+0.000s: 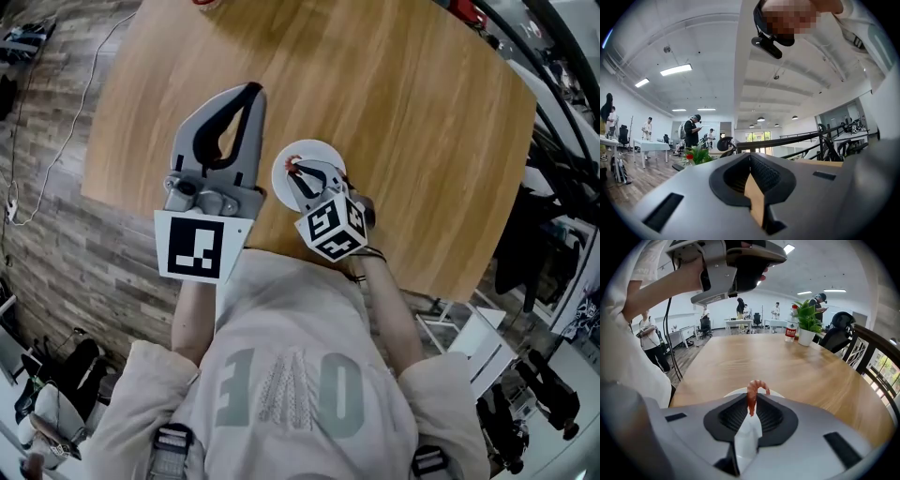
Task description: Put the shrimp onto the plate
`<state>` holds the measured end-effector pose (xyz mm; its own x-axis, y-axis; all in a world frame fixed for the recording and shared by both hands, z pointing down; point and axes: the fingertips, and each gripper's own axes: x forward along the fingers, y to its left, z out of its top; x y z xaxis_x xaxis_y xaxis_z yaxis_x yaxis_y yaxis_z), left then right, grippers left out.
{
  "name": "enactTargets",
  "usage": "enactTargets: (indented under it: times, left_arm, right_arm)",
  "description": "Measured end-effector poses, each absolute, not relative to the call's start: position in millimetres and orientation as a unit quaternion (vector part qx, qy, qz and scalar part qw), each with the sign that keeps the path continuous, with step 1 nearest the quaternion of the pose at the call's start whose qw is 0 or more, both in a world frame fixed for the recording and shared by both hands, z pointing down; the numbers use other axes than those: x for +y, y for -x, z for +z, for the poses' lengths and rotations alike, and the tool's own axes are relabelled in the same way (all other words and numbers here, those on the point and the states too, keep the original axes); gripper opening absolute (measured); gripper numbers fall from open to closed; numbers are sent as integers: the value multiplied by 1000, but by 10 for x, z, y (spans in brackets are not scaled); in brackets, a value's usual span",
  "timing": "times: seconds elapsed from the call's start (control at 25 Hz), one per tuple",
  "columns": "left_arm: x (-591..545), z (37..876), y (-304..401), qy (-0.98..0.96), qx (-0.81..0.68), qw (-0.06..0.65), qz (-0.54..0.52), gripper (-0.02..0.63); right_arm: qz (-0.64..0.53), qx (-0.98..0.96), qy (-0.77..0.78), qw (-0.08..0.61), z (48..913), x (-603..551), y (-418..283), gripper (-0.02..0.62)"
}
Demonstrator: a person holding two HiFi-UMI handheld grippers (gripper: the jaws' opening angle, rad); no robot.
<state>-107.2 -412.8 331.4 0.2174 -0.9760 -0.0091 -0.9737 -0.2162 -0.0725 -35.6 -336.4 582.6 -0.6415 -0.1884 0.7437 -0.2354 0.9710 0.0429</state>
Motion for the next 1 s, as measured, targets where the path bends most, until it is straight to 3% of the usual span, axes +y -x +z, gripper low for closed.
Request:
enactTargets:
  times: [0.52, 0.76, 1.0]
  left_arm:
    - [-4097, 3344, 1190, 770, 637, 25, -22, 9]
    - [-4044, 3294, 1242, 763, 645, 30, -13, 9]
    - [-4022, 3164, 1228, 768, 639, 42, -4, 9]
  right_arm:
    - [40, -895, -133, 424, 5958, -3429, 382, 66]
    - [29, -893, -121, 432, 5970, -3330, 402, 133]
    - [18, -911, -149, 384, 5568, -3415, 504, 133]
